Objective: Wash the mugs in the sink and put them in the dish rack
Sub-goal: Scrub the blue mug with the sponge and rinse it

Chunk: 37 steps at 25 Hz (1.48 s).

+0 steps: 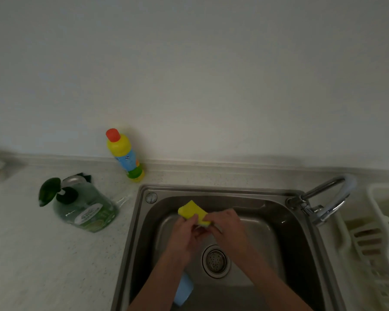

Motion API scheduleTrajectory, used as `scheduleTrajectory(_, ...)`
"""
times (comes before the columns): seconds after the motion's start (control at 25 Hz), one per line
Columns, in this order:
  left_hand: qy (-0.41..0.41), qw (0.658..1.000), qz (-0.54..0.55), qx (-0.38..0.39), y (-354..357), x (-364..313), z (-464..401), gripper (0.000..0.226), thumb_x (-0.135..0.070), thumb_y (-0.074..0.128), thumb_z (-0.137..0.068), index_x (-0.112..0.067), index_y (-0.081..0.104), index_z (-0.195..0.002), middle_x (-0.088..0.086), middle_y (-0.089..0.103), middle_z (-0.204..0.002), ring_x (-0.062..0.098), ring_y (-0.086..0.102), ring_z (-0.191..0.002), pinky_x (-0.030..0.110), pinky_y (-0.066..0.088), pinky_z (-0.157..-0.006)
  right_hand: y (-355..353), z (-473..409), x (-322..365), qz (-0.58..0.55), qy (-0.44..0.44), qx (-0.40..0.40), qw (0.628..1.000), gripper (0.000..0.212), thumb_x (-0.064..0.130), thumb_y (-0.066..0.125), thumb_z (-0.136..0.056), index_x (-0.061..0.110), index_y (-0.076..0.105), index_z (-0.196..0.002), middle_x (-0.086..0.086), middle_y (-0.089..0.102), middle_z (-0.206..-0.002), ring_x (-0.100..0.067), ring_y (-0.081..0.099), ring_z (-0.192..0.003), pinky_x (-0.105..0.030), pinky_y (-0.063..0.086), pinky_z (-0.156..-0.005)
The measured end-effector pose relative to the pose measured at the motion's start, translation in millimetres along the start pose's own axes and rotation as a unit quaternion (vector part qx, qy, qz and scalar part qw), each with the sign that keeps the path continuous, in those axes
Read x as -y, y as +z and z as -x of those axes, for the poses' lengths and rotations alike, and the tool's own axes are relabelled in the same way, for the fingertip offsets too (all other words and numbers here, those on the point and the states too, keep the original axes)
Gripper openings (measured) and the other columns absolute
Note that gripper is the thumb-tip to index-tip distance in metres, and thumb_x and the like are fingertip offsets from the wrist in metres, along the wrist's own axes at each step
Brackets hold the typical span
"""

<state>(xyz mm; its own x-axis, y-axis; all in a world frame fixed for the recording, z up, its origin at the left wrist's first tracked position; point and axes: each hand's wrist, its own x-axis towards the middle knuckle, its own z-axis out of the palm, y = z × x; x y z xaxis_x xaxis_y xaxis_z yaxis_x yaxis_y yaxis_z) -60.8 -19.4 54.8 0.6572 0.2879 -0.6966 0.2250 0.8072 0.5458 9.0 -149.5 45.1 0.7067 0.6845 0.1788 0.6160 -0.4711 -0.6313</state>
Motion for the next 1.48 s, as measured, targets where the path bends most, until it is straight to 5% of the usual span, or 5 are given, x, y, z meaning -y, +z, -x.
scheduleTrajectory(0.28,0.07,0.992,-0.031,-0.096,-40,-19,72,0.015,0.006,0.048,-0.095,0.008,0.061,-0.102,0.027,0.066,-0.096,0.032,0.066,-0.079,0.037,0.056,-0.068,2,26,58,-0.077,-0.097,0.009,0.992,0.025,0.046,0.063,-0.086,0.03,0.068,-0.106,0.013,0.07,-0.11,-0.002,0.058,-0.102,-0.009,0.029,-0.101)
scheduleTrajectory(0.68,0.182,0.971,0.038,-0.151,-108,-77,154,0.017,0.007,0.048,-0.095,0.003,0.059,-0.107,0.021,0.069,-0.091,0.032,0.066,-0.083,0.035,0.059,-0.059,-9,-17,170,-0.105,-0.101,0.183,0.972,0.029,0.036,0.062,-0.087,0.027,0.07,-0.114,0.012,0.069,-0.101,-0.001,0.063,-0.09,-0.017,0.047,-0.082)
scheduleTrajectory(1.0,0.242,0.949,0.169,-0.113,-132,-150,183,0.028,-0.001,0.041,-0.1,-0.008,0.05,-0.125,0.015,0.063,-0.104,0.03,0.061,-0.091,0.043,0.051,-0.075,-11,-92,298,-0.032,-0.072,0.207,0.975,0.04,0.042,0.052,-0.099,0.03,0.051,-0.137,0.013,0.05,-0.128,-0.007,0.05,-0.118,-0.022,0.039,-0.097)
scheduleTrajectory(1.24,0.246,0.939,0.234,-0.05,-140,-178,184,0.039,0.007,0.042,-0.089,0.02,0.049,-0.126,0.027,0.065,-0.101,0.033,0.065,-0.083,0.035,0.058,-0.07,44,-144,330,-0.063,0.009,0.184,0.981,0.042,0.038,0.046,-0.102,0.022,0.047,-0.142,-0.002,0.052,-0.141,-0.017,0.051,-0.128,-0.033,0.04,-0.107)
scheduleTrajectory(1.48,0.178,0.942,0.284,-0.013,-138,-196,178,0.029,0.01,0.04,-0.094,0.006,0.059,-0.116,0.018,0.073,-0.075,0.035,0.064,-0.082,0.033,0.059,-0.05,70,-169,332,-0.013,0.029,0.185,0.982,0.024,0.028,0.056,-0.098,0.021,0.068,-0.118,0.007,0.066,-0.119,-0.01,0.059,-0.112,-0.019,0.044,-0.09)
